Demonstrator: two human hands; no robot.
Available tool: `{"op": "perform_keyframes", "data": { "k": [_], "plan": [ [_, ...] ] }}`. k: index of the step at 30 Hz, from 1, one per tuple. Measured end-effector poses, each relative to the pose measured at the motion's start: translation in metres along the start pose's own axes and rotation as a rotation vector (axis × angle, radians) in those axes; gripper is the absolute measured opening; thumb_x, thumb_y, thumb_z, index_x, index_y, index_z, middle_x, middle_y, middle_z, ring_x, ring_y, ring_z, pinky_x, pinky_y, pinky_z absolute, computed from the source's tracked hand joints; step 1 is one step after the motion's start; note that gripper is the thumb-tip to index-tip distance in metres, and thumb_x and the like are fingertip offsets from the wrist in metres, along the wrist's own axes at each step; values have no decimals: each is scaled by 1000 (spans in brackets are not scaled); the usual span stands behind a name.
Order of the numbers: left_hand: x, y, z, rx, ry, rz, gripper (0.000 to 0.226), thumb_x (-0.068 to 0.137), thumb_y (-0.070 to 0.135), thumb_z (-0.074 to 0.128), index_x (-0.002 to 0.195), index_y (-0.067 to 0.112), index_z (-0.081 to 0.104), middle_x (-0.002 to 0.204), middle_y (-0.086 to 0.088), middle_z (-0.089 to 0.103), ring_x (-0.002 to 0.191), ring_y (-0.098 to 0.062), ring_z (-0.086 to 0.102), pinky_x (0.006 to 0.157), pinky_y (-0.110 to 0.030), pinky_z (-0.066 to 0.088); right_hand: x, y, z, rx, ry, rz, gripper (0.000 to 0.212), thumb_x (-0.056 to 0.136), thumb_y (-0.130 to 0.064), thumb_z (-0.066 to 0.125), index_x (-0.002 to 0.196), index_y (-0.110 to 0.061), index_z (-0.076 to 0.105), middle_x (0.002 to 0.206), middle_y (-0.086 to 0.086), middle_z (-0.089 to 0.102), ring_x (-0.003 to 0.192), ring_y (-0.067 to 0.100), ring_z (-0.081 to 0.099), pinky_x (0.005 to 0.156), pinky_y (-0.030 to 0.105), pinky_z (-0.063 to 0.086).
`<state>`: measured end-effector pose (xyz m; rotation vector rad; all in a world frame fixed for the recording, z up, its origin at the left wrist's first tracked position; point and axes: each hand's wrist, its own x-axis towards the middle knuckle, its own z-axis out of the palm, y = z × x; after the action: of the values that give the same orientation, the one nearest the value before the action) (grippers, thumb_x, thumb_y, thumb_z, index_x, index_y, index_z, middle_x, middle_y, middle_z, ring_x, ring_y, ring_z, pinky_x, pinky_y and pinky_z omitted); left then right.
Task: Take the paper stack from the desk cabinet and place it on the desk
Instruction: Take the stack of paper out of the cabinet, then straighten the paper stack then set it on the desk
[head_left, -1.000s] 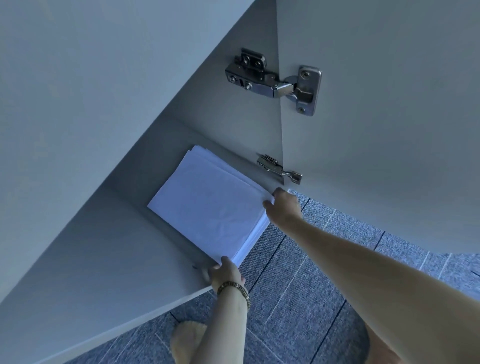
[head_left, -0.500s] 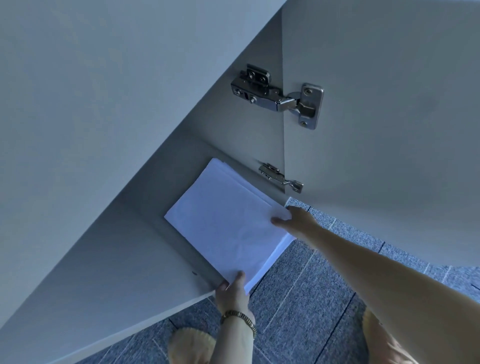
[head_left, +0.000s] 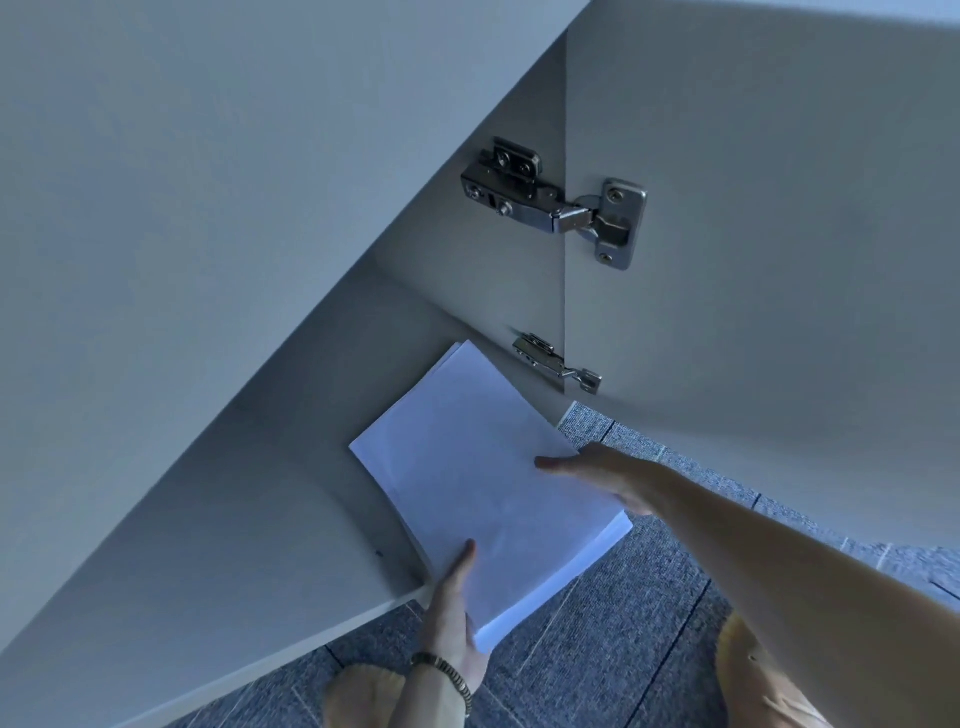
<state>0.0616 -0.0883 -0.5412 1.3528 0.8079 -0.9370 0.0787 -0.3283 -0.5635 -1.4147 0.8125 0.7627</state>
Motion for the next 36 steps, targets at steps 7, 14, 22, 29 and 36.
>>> {"op": "perform_keyframes", "data": {
  "k": [7,14,22,29,36],
  "plan": [
    [-50,0,7,109,81,145,27,91,15,66,118,14,64,102,0,79,83,-14,76,59,-22,58,-71,-14,-4,-66,27,-171,45,91,-19,71,133,-10,59,126,13,69,107,28,68,89,38,55],
    [-197,18,52,279,72,215,56,79,11,80,129,10,54,129,-2,57,111,-14,48,106,-36,38,-237,-44,-28,-386,148,-252,55,91,-35,70,141,-19,53,136,-2,60,127,26,58,105,35,46],
    [-382,-24,63,184,-124,272,81,37,27,97,109,2,69,100,-16,78,97,-38,73,93,-57,54,-488,-37,-35,-434,382,-341,44,85,-35,71,127,-25,63,121,-3,69,112,19,65,95,34,51],
    [-544,-33,53,245,-252,506,32,70,4,85,99,6,72,93,-10,80,75,-22,77,55,-27,58,-638,1,-8,-292,553,-509,27,86,-33,70,113,-31,65,99,-10,73,95,18,70,81,36,57],
    [-663,-6,14,315,-304,740,26,84,8,76,108,8,68,94,-6,78,63,-4,75,46,-16,52,-729,-16,36,-26,560,-796,18,86,-27,75,103,-31,70,91,-10,79,85,13,75,80,40,60]
  ]
}}
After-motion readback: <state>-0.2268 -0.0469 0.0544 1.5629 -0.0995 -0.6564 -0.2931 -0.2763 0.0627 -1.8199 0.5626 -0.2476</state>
